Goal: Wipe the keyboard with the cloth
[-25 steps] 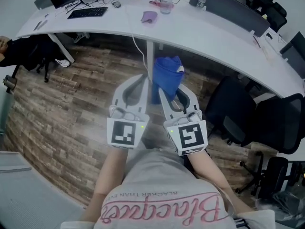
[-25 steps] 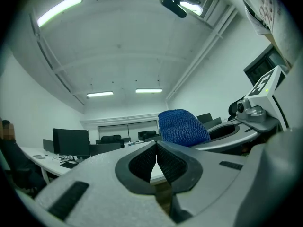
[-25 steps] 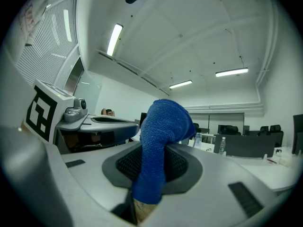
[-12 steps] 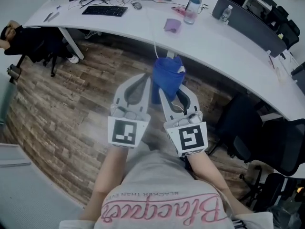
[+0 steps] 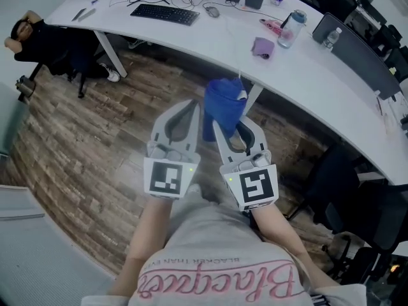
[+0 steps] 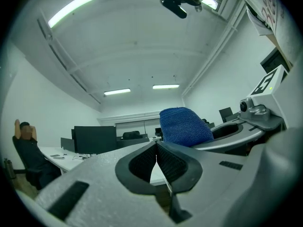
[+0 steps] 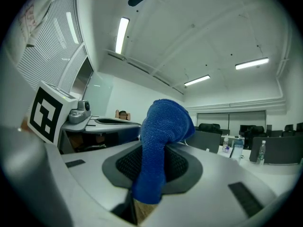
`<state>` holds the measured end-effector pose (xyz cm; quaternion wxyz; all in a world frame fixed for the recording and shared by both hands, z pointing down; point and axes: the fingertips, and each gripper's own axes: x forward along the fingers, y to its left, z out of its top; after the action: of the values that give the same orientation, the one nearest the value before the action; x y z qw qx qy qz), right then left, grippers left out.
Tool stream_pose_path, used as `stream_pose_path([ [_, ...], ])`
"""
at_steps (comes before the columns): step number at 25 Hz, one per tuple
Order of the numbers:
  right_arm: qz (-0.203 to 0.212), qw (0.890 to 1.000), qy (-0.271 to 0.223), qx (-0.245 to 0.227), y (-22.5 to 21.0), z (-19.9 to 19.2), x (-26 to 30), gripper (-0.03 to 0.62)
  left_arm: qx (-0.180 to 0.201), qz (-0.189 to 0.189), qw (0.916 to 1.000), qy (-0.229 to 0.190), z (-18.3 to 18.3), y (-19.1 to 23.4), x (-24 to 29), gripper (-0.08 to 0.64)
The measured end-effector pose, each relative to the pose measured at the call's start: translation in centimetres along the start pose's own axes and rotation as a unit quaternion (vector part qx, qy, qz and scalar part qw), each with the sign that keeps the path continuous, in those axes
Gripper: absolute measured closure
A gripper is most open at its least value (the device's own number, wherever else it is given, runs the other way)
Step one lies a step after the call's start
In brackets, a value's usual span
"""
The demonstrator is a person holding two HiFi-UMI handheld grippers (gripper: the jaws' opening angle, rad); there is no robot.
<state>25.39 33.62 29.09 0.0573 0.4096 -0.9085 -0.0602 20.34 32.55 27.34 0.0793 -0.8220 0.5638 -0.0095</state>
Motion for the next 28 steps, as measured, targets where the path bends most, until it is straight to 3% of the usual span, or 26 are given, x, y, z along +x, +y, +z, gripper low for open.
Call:
stream_pose_path([
  [9,0.043,0.999,0.002,-0.021,4.5,0.6,7.3,0.503,-0.006,0.036,0.9993,0.001,-1.8,8.5,-0.8,0.555],
  [28,0.136,0.991,-0.011,-0.010,10.4,1.3,15.4,0.503,0.010,0.130,0.9913,0.022,-3.4,17.5,-4.0,0.555],
])
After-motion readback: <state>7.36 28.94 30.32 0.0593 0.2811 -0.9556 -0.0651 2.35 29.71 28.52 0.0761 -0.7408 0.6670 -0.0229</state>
